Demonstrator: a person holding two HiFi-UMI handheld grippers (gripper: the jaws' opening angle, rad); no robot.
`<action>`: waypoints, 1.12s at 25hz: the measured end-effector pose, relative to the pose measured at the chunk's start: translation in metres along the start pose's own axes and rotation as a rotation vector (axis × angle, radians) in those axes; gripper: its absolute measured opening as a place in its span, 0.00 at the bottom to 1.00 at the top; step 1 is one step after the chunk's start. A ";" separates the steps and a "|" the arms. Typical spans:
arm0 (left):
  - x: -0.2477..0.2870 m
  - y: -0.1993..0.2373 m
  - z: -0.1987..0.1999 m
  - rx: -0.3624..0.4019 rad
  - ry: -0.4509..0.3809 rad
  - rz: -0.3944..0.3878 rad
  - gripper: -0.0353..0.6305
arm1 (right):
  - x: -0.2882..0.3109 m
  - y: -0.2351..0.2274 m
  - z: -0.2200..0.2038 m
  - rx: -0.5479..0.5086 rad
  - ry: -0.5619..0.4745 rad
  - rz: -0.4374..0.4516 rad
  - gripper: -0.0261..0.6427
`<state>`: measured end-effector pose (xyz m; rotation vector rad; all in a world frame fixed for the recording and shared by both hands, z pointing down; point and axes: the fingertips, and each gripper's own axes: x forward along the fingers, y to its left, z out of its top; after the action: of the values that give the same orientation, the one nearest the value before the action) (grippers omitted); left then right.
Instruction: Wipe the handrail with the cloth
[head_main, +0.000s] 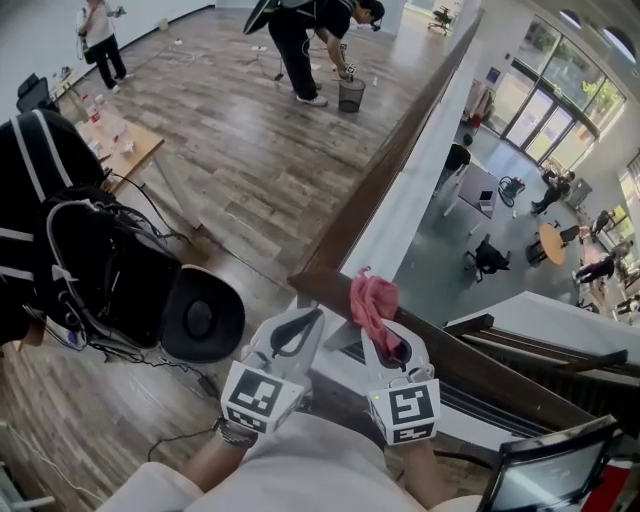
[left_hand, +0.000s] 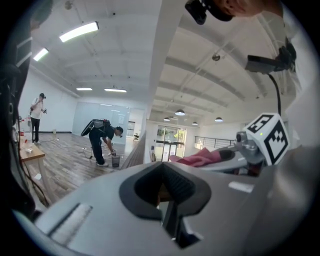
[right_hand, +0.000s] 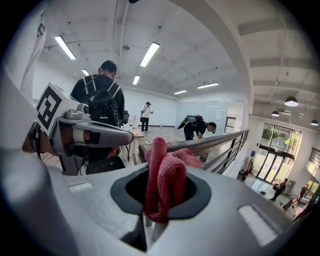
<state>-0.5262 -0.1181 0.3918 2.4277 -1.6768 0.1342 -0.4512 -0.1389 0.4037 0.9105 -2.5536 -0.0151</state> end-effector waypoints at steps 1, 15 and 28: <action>0.001 -0.001 -0.003 -0.004 0.005 -0.003 0.06 | 0.001 0.003 -0.002 0.003 0.006 0.004 0.13; 0.007 -0.018 -0.011 -0.003 0.013 -0.030 0.06 | 0.003 0.005 -0.012 0.032 0.015 -0.003 0.13; 0.005 -0.035 -0.016 0.024 0.023 -0.063 0.06 | -0.012 -0.004 -0.019 0.047 0.014 -0.033 0.13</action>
<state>-0.4913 -0.1076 0.4044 2.4835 -1.5968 0.1738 -0.4328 -0.1318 0.4157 0.9671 -2.5356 0.0412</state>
